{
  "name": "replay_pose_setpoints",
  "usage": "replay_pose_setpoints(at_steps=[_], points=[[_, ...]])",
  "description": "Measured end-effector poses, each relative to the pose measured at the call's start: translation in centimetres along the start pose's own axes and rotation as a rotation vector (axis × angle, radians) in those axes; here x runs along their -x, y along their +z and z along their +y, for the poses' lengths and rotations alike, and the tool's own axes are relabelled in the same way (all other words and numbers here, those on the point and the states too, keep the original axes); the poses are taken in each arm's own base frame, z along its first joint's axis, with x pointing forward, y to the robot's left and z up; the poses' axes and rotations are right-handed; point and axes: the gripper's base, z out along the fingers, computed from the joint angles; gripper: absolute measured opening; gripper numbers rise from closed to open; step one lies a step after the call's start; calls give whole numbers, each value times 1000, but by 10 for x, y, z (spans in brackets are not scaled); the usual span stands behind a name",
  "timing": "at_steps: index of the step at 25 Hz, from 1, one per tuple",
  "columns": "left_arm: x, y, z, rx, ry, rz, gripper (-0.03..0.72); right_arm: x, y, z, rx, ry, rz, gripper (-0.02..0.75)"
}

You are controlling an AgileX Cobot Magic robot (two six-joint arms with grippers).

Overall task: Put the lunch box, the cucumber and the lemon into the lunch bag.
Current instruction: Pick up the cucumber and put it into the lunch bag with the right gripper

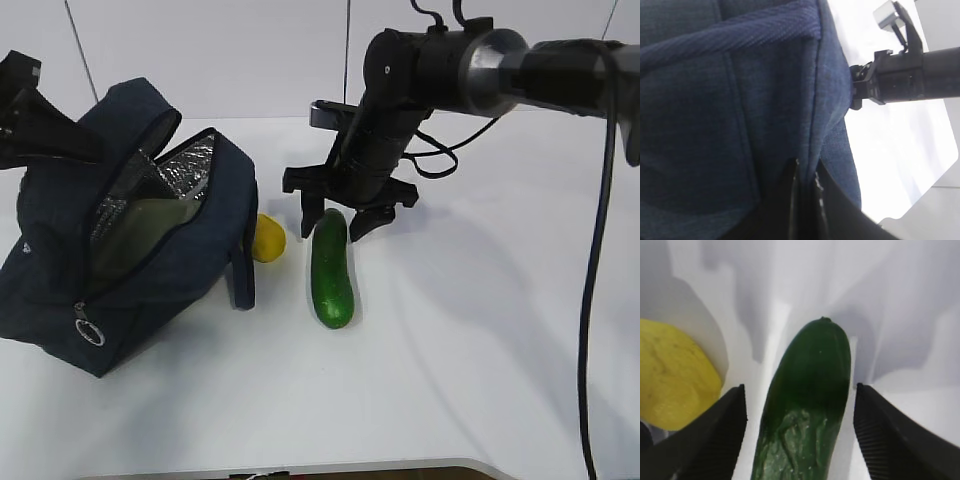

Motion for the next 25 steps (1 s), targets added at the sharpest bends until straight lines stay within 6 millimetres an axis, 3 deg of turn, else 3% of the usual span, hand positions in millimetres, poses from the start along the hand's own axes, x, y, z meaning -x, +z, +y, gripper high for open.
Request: replay_pose_setpoints(at_steps=[7,17,25], points=[[0,0,0,0,0,0,-17,0,0,0,0,0,0,509],[0,0,0,0,0,0,-17,0,0,0,0,0,0,377],[0,0,0,0,0,0,-17,0,-4,1,-4,-3,26,347]])
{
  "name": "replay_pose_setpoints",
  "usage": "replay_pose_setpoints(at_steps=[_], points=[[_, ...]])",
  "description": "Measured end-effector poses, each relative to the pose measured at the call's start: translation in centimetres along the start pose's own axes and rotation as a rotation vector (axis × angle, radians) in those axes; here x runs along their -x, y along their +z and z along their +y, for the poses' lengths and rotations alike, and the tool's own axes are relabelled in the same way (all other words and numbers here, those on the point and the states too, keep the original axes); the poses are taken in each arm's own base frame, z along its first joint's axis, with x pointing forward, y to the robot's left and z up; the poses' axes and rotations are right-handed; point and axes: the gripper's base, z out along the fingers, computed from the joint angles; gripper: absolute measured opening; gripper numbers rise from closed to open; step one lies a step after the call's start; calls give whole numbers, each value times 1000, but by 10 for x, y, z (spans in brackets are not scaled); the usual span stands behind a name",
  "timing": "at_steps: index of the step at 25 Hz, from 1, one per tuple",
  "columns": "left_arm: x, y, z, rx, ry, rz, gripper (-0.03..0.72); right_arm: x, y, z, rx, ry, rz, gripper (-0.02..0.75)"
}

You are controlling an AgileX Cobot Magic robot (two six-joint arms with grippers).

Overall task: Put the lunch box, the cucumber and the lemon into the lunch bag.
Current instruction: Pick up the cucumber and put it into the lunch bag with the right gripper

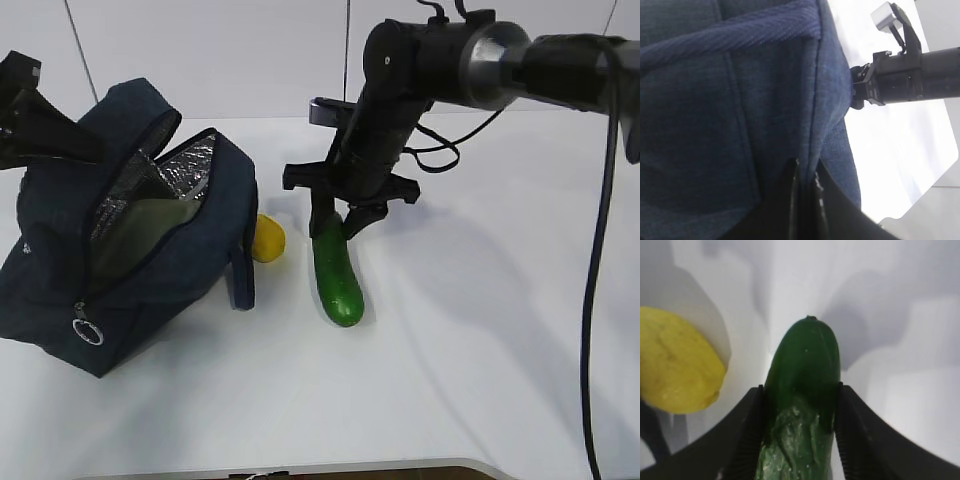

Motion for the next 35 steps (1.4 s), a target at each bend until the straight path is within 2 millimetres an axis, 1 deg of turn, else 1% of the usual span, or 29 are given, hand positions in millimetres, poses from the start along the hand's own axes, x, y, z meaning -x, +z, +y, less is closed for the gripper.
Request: replay_pose_setpoints(at_steps=[4,6,11,13,17,23,25,27,30,32,35], points=[[0,0,0,0,0,0,-17,7,-21,6,-14,-27,13,346],[0,0,0,0,0,0,-17,12,-37,9,-22,-44,6,345],[0,0,0,1,1,0,-17,30,-79,22,5,-96,-123,345],[0,0,0,1,1,0,-17,35,-96,29,40,-105,-176,345],[0,0,0,1,1,0,-17,37,-119,46,187,-97,-214,344],[0,0,0,1,1,0,-17,33,-126,63,375,-74,-170,344],[0,0,0,-1,-1,-1,-17,32,-124,67,428,-60,-149,344],[1,0,-1,-9,-8,-7,-17,32,-115,69,474,-41,-117,344],[1,0,-1,-10,-10,-8,-17,30,-93,75,532,-16,-55,344],[1,0,-1,-10,-10,-8,-17,27,-83,82,549,-15,-25,344],[1,0,-1,-11,-10,-8,-17,23,-74,91,568,-22,3,344]])
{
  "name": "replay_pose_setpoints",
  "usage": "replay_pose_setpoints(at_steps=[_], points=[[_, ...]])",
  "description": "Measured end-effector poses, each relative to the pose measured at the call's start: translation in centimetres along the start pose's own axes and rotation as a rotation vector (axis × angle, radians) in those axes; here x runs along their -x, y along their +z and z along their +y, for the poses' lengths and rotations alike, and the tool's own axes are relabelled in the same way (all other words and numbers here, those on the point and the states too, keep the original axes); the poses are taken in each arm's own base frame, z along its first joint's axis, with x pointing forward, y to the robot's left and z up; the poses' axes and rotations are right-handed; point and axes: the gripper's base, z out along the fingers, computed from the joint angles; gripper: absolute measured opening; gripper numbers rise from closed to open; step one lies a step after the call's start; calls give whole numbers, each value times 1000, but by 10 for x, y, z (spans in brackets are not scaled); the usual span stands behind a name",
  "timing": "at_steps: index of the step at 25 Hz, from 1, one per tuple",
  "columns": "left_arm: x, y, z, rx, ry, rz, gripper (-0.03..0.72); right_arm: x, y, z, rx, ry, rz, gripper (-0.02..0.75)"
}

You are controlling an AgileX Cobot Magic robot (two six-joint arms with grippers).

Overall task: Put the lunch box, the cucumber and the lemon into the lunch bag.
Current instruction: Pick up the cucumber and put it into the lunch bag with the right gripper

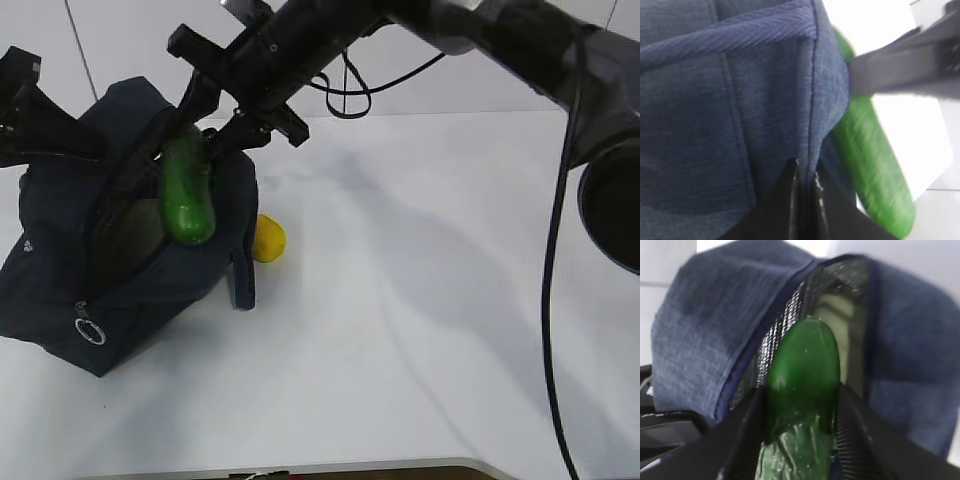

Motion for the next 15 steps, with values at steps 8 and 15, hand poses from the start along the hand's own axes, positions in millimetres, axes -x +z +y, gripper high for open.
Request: replay_pose_setpoints(at_steps=[8,15], points=[[0,0,0,-1,-1,-1,-17,-4,21,-1,36,23,32,344],[0,0,0,-2,-2,-2,-17,5,21,0,52,26,-62,350]])
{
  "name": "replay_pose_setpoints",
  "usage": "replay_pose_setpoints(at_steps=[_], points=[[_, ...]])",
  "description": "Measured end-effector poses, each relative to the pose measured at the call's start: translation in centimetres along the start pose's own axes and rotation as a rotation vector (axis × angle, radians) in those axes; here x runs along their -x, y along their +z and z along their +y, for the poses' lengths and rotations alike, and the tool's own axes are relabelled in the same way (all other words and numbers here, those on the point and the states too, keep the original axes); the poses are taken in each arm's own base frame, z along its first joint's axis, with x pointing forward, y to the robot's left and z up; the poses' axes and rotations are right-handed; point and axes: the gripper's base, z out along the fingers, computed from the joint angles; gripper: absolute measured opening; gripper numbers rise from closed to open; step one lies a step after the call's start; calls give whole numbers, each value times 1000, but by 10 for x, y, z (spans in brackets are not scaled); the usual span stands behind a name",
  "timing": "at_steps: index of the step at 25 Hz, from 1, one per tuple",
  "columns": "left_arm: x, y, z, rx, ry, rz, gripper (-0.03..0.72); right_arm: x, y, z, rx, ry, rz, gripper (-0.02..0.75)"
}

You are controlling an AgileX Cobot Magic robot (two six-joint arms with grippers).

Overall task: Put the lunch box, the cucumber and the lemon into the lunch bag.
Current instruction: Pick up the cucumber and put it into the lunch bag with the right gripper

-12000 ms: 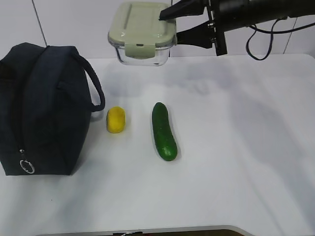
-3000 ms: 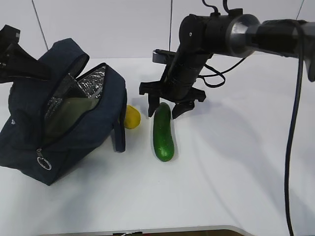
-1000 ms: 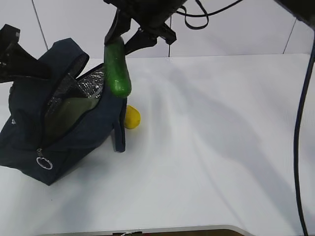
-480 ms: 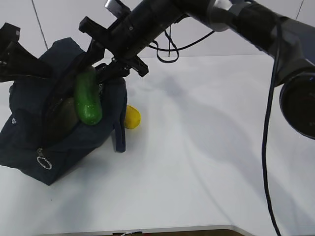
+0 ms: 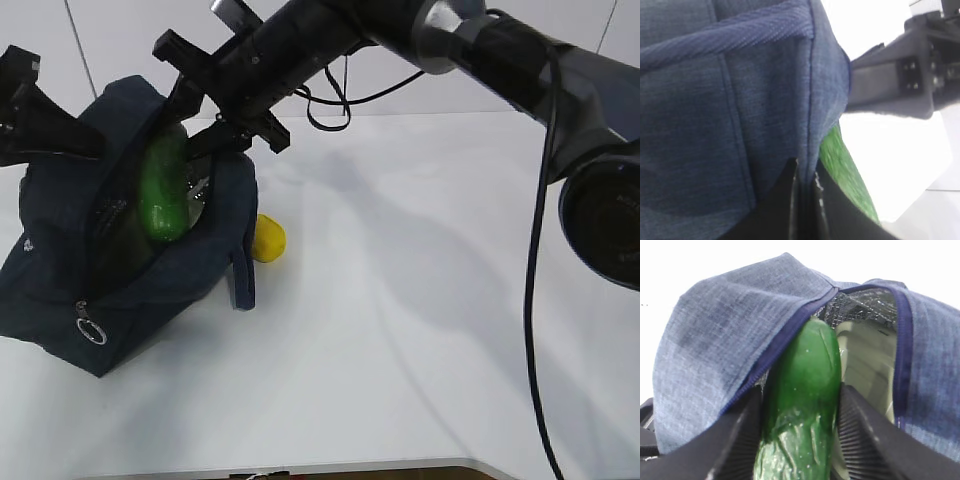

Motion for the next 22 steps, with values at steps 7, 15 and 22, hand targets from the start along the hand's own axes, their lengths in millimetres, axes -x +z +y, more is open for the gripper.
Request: replay_pose_setpoints(at_steps=[7,15,22], points=[[0,0,0,-1,-1,-1,-17,2,0,0,4,0,-20,389],[0,0,0,-1,-1,-1,-17,2,0,0,0,-9,-20,422],[0,0,0,-1,-1,-1,-17,2,0,0,-5,-23,-21,493]])
